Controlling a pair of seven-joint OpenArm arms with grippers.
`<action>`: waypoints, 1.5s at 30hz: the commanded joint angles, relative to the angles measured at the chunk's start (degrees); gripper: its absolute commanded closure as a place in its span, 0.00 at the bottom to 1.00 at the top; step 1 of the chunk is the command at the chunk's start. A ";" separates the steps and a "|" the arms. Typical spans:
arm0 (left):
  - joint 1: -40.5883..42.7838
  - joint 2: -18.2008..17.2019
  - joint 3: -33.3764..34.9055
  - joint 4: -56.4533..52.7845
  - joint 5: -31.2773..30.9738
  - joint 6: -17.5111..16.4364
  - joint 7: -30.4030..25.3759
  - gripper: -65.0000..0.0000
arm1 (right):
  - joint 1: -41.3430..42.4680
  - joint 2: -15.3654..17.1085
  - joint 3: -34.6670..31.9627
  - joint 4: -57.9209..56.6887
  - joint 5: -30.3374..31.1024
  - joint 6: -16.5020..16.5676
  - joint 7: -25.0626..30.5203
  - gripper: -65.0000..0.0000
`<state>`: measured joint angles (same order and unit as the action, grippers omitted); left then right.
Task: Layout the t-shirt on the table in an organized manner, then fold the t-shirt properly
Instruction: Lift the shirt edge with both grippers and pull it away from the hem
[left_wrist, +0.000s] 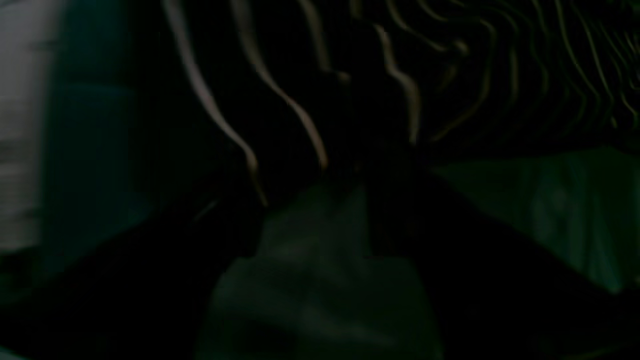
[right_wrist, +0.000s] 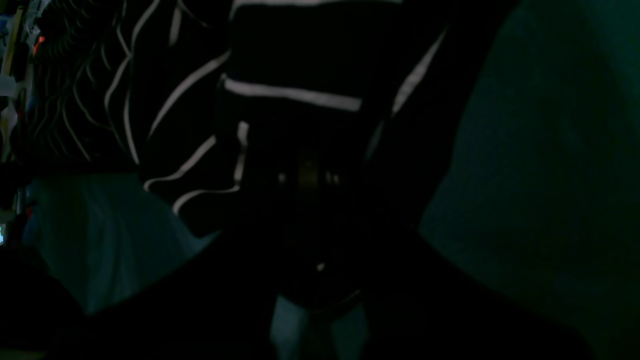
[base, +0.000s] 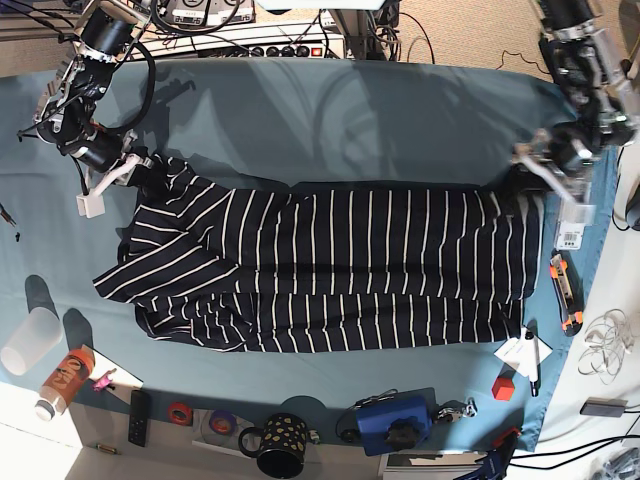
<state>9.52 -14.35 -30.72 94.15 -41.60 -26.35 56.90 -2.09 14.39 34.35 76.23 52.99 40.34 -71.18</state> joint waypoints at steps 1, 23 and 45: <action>-0.63 -0.98 -0.07 0.94 0.90 1.29 -2.27 0.62 | 0.20 1.03 0.26 0.61 -1.44 -0.34 -1.46 1.00; -0.74 -1.07 -9.22 0.94 -7.76 -0.90 9.60 1.00 | -1.05 13.40 0.28 0.61 10.62 -0.34 -8.82 1.00; 8.87 -6.64 -9.55 4.61 -11.34 -0.55 15.69 1.00 | -16.48 14.51 19.39 10.12 25.62 -0.34 -8.82 1.00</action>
<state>18.33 -19.77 -39.53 97.78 -53.12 -27.05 73.06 -18.79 27.35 52.97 85.49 77.91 40.14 -81.45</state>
